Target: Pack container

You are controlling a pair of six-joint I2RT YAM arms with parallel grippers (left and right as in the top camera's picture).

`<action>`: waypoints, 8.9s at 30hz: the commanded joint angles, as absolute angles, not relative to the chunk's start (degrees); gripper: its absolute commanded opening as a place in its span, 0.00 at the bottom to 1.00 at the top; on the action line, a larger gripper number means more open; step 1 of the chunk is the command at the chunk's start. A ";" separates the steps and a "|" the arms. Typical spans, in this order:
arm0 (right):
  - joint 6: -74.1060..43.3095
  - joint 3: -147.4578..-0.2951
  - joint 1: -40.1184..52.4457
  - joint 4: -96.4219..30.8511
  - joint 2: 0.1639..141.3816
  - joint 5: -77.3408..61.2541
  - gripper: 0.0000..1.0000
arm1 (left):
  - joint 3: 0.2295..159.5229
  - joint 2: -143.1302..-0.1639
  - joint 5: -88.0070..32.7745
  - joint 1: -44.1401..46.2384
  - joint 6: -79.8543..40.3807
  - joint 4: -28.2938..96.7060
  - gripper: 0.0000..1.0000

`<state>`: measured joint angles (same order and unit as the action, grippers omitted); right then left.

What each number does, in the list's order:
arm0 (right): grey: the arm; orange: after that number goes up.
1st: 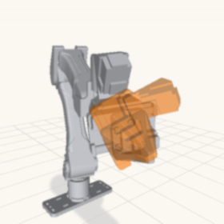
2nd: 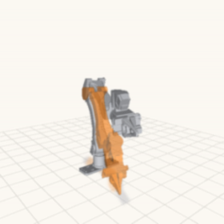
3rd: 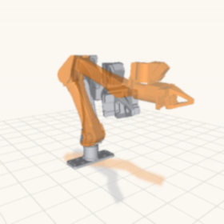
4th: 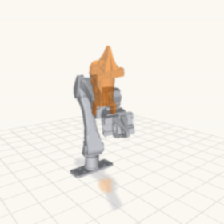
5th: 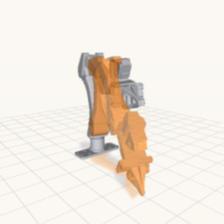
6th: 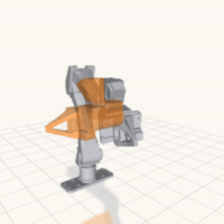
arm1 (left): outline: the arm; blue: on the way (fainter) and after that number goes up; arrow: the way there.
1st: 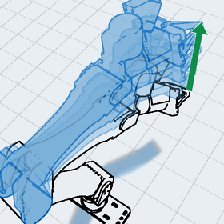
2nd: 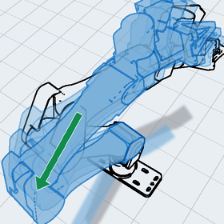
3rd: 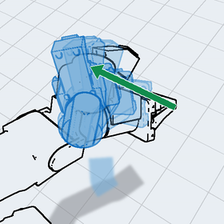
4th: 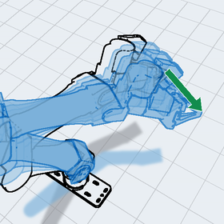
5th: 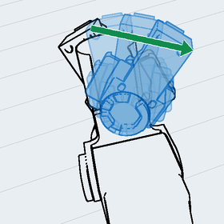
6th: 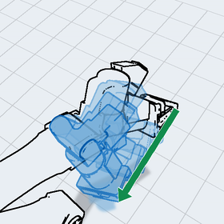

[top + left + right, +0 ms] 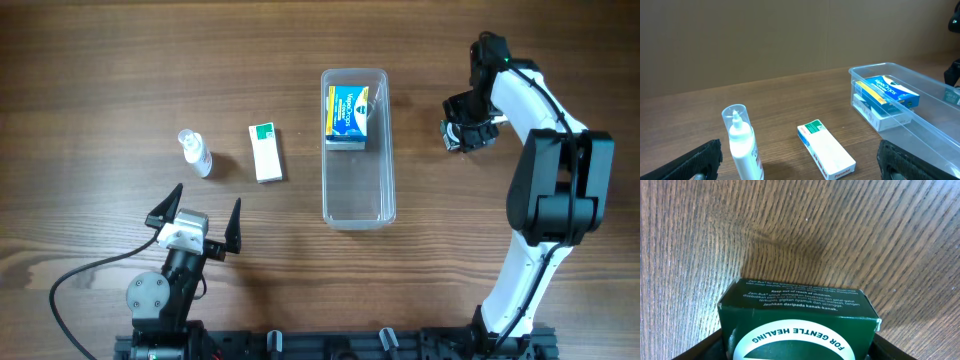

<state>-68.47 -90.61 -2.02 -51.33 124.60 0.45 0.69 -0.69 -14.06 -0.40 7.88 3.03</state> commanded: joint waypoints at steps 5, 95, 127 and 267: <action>-63.94 -93.14 -1.78 -53.45 126.10 -0.08 0.66 | 0.34 -0.38 -14.55 -0.75 7.94 3.05 1.00; -19.46 -96.62 28.45 -66.76 115.55 -11.46 0.04 | 0.34 -0.82 -14.55 -0.75 7.97 3.05 1.00; -19.20 -101.78 28.32 -59.92 119.94 -6.00 0.06 | 0.34 -0.82 -14.55 -0.75 7.94 3.05 1.00; -37.06 -105.30 -23.97 -75.40 99.29 4.27 1.00 | 77.82 -117.47 0.47 18.00 -23.57 46.02 0.99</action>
<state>-36.21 -105.43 -24.05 -75.53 98.48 3.29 78.37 -115.68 0.95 18.20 -24.47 45.95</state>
